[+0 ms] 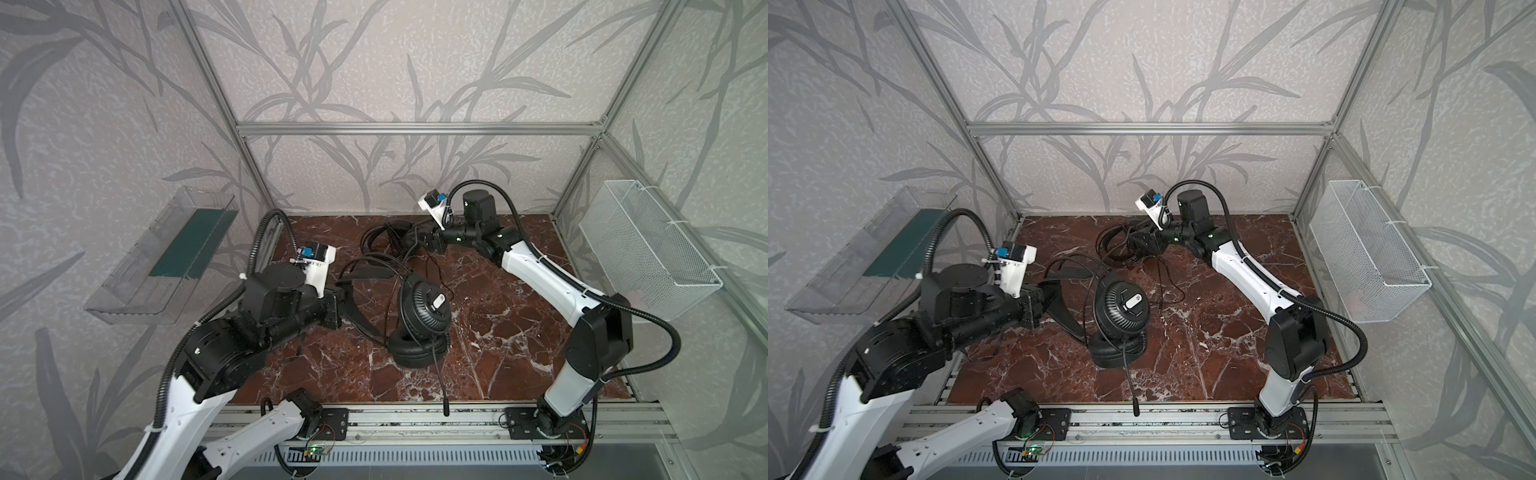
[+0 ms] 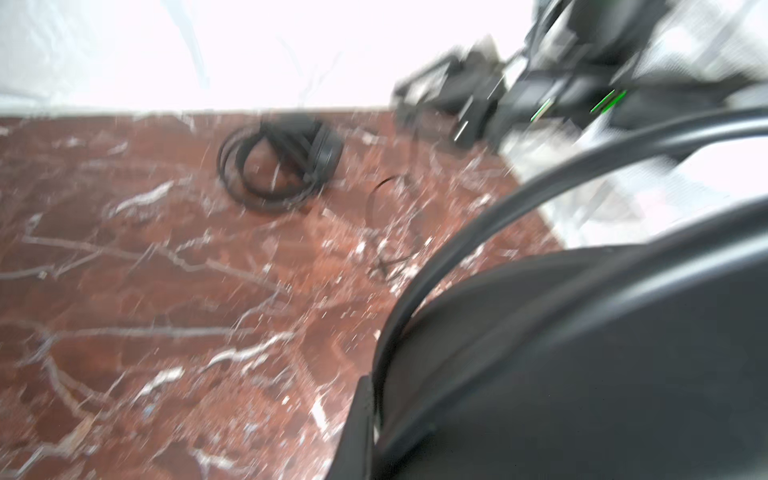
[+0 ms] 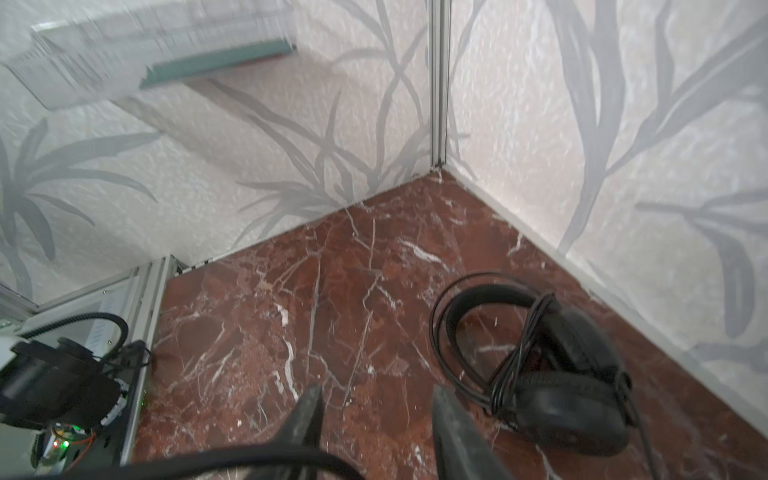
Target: Wrap the headphones
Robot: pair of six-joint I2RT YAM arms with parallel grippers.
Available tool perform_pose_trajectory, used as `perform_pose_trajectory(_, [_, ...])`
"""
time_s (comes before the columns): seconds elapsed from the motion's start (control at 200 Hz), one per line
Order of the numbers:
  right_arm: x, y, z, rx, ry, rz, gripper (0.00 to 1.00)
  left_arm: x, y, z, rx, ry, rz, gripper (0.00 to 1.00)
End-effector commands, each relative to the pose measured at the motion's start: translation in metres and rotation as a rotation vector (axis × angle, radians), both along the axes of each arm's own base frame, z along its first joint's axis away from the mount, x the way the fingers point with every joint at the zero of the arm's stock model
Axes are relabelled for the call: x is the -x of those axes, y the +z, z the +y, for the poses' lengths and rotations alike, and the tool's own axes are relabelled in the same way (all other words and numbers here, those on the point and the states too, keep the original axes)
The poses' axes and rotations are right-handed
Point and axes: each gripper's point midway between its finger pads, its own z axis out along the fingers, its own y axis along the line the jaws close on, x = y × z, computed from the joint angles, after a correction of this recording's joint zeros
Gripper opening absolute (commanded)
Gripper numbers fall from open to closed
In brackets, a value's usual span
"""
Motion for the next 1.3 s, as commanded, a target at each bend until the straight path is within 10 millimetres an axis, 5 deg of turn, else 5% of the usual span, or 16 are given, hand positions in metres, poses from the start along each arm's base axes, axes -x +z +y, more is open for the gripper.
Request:
perform_pose_trajectory(0.0, [-0.004,0.040,0.007,-0.171,0.013,-0.113,0.47,0.008,0.047,-0.008,0.162,-0.024,-0.036,0.00])
perform_pose_trajectory(0.2, [0.002,0.000,0.022,-0.187,0.029,-0.073,0.48,0.001,0.082,0.001,0.175,0.052,-0.041,0.00])
perform_pose_trajectory(0.435, [0.008,-0.018,0.030,-0.243,-0.023,-0.094,0.45,-0.010,0.099,0.003,0.176,0.108,-0.036,0.00])
perform_pose_trajectory(0.605, [0.075,0.021,0.021,-0.349,0.028,-0.206,0.48,-0.019,0.097,0.012,0.141,0.174,-0.042,0.00])
perform_pose_trajectory(0.795, [0.158,0.032,-0.008,-0.442,0.006,-0.230,0.57,-0.022,0.098,0.012,0.138,0.188,-0.040,0.00])
perform_pose_trajectory(0.97, [0.207,0.042,0.017,-0.419,0.109,-0.216,0.61,-0.029,0.099,0.008,0.148,0.201,-0.021,0.00])
perform_pose_trajectory(1.214, [0.178,0.030,0.037,-0.445,0.005,-0.225,0.60,-0.034,0.106,0.002,0.179,0.201,-0.009,0.00])
perform_pose_trajectory(1.294, [0.164,0.024,0.039,-0.442,-0.041,-0.263,0.48,-0.036,0.108,0.000,0.183,0.202,-0.009,0.00])
